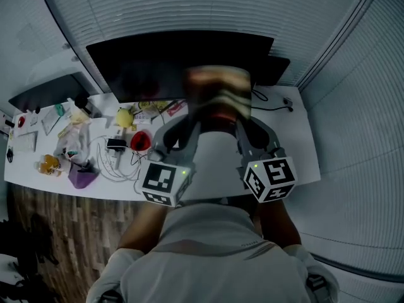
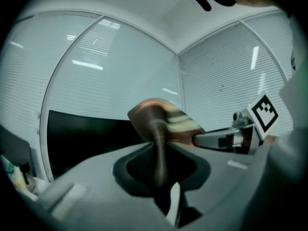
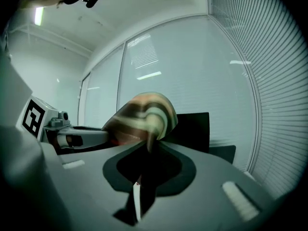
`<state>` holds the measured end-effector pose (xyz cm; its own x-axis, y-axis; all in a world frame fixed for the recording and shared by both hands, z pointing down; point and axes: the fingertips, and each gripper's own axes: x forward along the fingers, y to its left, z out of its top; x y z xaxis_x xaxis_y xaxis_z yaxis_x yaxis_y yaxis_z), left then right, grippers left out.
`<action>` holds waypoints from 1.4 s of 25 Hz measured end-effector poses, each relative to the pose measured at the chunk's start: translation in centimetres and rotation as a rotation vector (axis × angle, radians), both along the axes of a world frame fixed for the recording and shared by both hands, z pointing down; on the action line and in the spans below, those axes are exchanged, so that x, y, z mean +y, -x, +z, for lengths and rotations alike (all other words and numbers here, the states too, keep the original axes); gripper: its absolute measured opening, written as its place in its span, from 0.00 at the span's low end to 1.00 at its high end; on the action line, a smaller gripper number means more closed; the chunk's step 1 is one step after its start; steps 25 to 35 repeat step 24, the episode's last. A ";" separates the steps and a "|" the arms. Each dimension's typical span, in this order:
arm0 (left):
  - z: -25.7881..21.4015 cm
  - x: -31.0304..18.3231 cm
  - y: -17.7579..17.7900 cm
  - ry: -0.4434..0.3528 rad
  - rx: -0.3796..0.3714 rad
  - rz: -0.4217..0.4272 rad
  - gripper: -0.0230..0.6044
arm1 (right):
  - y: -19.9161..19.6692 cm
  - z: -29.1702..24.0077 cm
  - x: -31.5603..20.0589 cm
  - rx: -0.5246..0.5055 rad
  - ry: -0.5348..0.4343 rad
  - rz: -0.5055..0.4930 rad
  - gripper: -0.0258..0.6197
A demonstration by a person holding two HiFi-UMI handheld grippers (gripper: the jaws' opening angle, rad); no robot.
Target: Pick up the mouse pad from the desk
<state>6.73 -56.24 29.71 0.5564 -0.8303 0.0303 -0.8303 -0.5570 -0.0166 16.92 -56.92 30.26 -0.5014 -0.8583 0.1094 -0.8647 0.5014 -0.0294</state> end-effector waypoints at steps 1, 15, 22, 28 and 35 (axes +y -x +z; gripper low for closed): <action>-0.5 0.2 -0.1 -0.008 0.009 0.003 0.15 | -0.1 -0.7 0.2 0.010 -0.021 0.002 0.10; -0.7 0.4 -1.4 0.023 0.044 0.053 0.15 | -1.1 -0.7 0.3 -0.002 -0.025 0.009 0.10; -0.8 1.0 -2.0 0.021 0.038 0.051 0.15 | -1.5 -0.5 0.9 -0.024 -0.017 -0.004 0.10; -0.8 1.2 -2.3 0.019 0.036 0.051 0.15 | -1.7 -0.5 1.1 -0.029 -0.015 -0.008 0.10; -0.8 1.2 -2.3 0.019 0.036 0.051 0.15 | -1.7 -0.5 1.1 -0.029 -0.015 -0.008 0.10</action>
